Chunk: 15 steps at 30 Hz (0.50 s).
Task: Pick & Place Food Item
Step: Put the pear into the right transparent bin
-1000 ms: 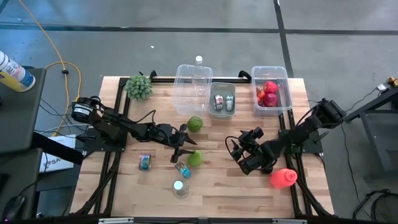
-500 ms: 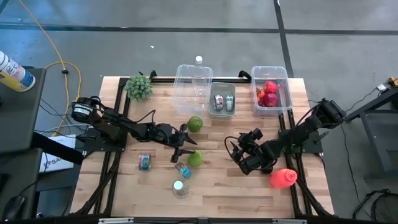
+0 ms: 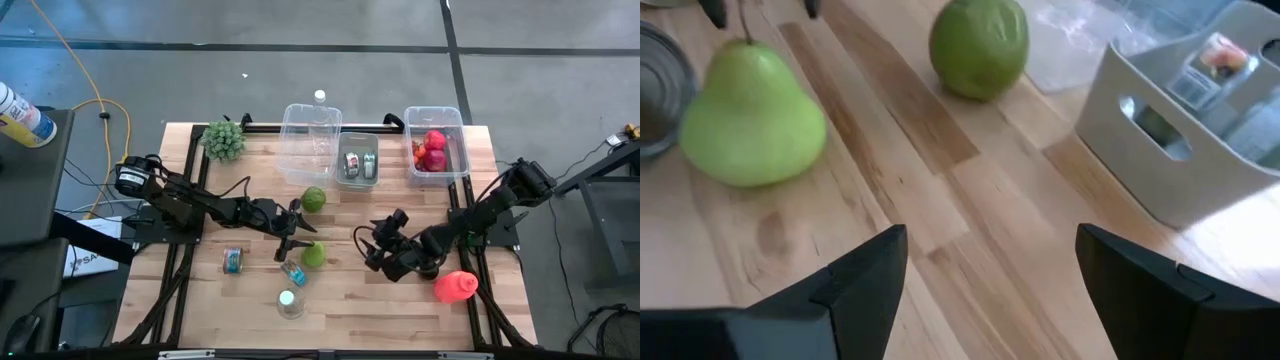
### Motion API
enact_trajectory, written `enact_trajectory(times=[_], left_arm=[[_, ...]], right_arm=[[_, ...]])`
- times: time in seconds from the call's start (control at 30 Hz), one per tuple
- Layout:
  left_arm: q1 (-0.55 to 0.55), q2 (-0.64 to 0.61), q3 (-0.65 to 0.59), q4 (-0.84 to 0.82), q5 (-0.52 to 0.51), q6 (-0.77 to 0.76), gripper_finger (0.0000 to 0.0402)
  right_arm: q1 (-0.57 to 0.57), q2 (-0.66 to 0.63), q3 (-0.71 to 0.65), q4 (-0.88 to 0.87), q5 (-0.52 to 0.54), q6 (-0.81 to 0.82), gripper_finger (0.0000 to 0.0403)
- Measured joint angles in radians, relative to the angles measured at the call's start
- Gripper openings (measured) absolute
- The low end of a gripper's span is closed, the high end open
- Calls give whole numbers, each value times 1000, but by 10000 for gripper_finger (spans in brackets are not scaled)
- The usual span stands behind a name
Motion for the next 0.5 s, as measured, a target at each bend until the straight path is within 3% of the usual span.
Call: enact_trajectory(times=[0.5], left_arm=[[0, 0, 0, -1, 0, -24, 188]], right_arm=[[-4, 0, 0, 56, -19, -32, 280]])
